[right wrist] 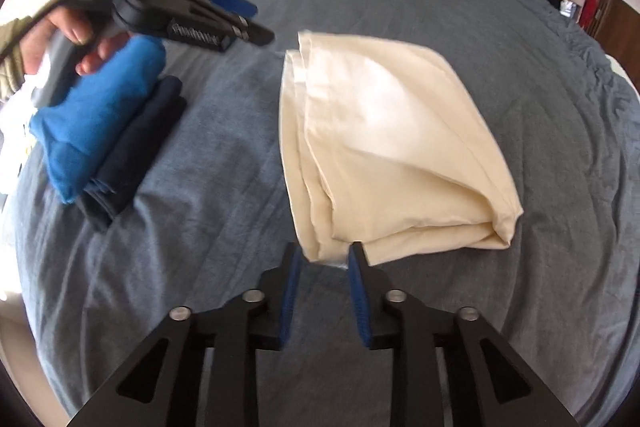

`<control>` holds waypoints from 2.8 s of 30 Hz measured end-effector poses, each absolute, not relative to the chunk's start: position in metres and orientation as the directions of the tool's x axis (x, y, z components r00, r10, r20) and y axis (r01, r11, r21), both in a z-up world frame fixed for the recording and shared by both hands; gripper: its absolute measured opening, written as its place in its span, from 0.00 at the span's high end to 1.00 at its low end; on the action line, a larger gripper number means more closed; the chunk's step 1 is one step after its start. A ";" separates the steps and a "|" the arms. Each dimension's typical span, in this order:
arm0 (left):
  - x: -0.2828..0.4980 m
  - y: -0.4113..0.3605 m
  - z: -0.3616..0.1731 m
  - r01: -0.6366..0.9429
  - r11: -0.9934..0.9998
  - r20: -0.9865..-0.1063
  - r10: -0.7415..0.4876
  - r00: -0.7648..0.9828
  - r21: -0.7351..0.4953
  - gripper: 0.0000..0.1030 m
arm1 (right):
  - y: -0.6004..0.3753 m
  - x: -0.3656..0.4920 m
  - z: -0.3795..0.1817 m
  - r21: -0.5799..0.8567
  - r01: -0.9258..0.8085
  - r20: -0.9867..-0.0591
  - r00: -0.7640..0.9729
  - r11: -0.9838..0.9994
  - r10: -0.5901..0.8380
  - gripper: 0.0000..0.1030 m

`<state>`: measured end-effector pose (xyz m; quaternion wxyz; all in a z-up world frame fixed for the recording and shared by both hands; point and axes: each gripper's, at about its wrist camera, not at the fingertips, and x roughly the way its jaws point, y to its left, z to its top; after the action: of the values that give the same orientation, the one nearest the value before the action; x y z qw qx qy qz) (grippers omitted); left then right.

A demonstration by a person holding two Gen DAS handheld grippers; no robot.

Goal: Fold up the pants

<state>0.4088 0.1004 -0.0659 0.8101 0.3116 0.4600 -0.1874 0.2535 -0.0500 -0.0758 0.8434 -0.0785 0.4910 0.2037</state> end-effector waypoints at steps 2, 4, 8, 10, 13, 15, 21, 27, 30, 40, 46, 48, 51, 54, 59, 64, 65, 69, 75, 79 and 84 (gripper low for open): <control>0.415 0.104 -0.063 0.584 0.747 -0.859 -0.032 0.510 0.318 0.59 | -0.050 0.249 -0.067 0.062 -0.363 -0.845 0.477 0.930 0.243 0.72; 0.423 0.110 -0.061 0.571 0.763 -0.858 -0.042 0.512 0.303 0.59 | -0.045 0.249 -0.062 0.052 -0.301 -0.832 0.514 0.952 0.208 0.72; 0.438 0.117 -0.062 0.579 0.767 -0.866 -0.063 0.496 0.276 0.57 | -0.032 0.261 -0.075 -0.010 -0.203 -0.836 0.539 0.979 0.103 0.72; 0.441 0.115 -0.065 0.606 0.747 -0.873 -0.073 0.483 0.273 0.57 | -0.033 0.265 -0.083 -0.035 -0.163 -0.840 0.539 0.986 0.059 0.72; 0.441 0.110 -0.071 0.649 0.713 -0.884 -0.089 0.458 0.265 0.57 | -0.028 0.268 -0.094 -0.055 -0.160 -0.849 0.528 0.986 0.038 0.72; 0.441 0.107 -0.075 0.658 0.705 -0.886 -0.093 0.455 0.264 0.57 | -0.025 0.266 -0.098 -0.061 -0.166 -0.848 0.528 0.984 0.036 0.72; 0.452 0.100 -0.084 0.675 0.702 -0.894 -0.125 0.431 0.228 0.57 | -0.022 0.267 -0.098 -0.070 -0.142 -0.846 0.532 0.987 0.017 0.72; 0.460 0.096 -0.088 0.657 0.727 -0.888 -0.148 0.435 0.200 0.58 | -0.028 0.270 -0.098 -0.118 -0.056 -0.834 0.548 0.991 -0.069 0.72; 0.461 0.095 -0.089 0.647 0.738 -0.882 -0.157 0.444 0.195 0.58 | -0.035 0.270 -0.097 -0.152 0.000 -0.823 0.553 0.988 -0.127 0.72; 0.466 0.093 -0.092 0.640 0.758 -0.896 -0.190 0.402 0.127 0.90 | -0.021 0.274 -0.101 -0.170 -0.007 -0.820 0.556 0.985 -0.137 0.72; 0.465 0.097 -0.085 0.635 0.765 -0.892 -0.209 0.402 0.107 0.92 | -0.008 0.276 -0.110 -0.234 -0.014 -0.811 0.554 0.972 -0.188 0.72; 0.466 0.098 -0.085 0.628 0.771 -0.889 -0.211 0.406 0.104 0.92 | -0.006 0.277 -0.109 -0.278 0.019 -0.782 0.577 0.961 -0.237 0.72; 0.465 0.098 -0.087 0.624 0.774 -0.889 -0.206 0.408 0.107 0.93 | 0.004 0.280 -0.116 -0.355 0.021 -0.751 0.589 0.935 -0.298 0.72; 0.462 0.097 -0.090 0.622 0.776 -0.889 -0.208 0.408 0.104 0.94 | 0.012 0.286 -0.127 -0.433 0.000 -0.727 0.592 0.901 -0.349 0.72; 0.462 0.099 -0.094 0.599 0.794 -0.887 -0.197 0.418 0.106 0.95 | 0.018 0.289 -0.135 -0.497 0.000 -0.700 0.591 0.868 -0.401 0.76; 0.451 0.096 -0.087 0.595 0.792 -0.877 -0.186 0.444 0.134 0.95 | -0.006 0.278 -0.111 -0.372 0.021 -0.746 0.588 0.928 -0.312 0.98; 0.448 0.095 -0.086 0.596 0.791 -0.877 -0.181 0.446 0.139 0.95 | -0.008 0.274 -0.105 -0.365 0.015 -0.741 0.600 0.931 -0.301 0.98; 0.436 0.094 -0.085 0.599 0.786 -0.878 -0.169 0.448 0.154 0.95 | -0.020 0.259 -0.080 -0.330 0.017 -0.746 0.607 0.944 -0.272 0.98; 0.428 0.100 -0.093 0.590 0.793 -0.892 -0.146 0.427 0.152 0.95 | -0.018 0.251 -0.073 -0.328 0.023 -0.774 0.567 0.945 -0.282 0.98; 0.428 0.105 -0.104 0.595 0.787 -0.903 -0.125 0.410 0.161 0.95 | -0.012 0.250 -0.078 -0.306 0.003 -0.798 0.544 0.952 -0.258 0.98; 0.427 0.107 -0.112 0.588 0.791 -0.905 -0.112 0.410 0.169 0.94 | -0.009 0.251 -0.096 -0.282 -0.024 -0.837 0.494 0.959 -0.234 0.98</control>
<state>0.4267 0.1069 -0.1121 0.8050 0.2391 0.4974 -0.2175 0.2509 -0.0095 -0.0957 0.8546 -0.1294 0.4991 -0.0614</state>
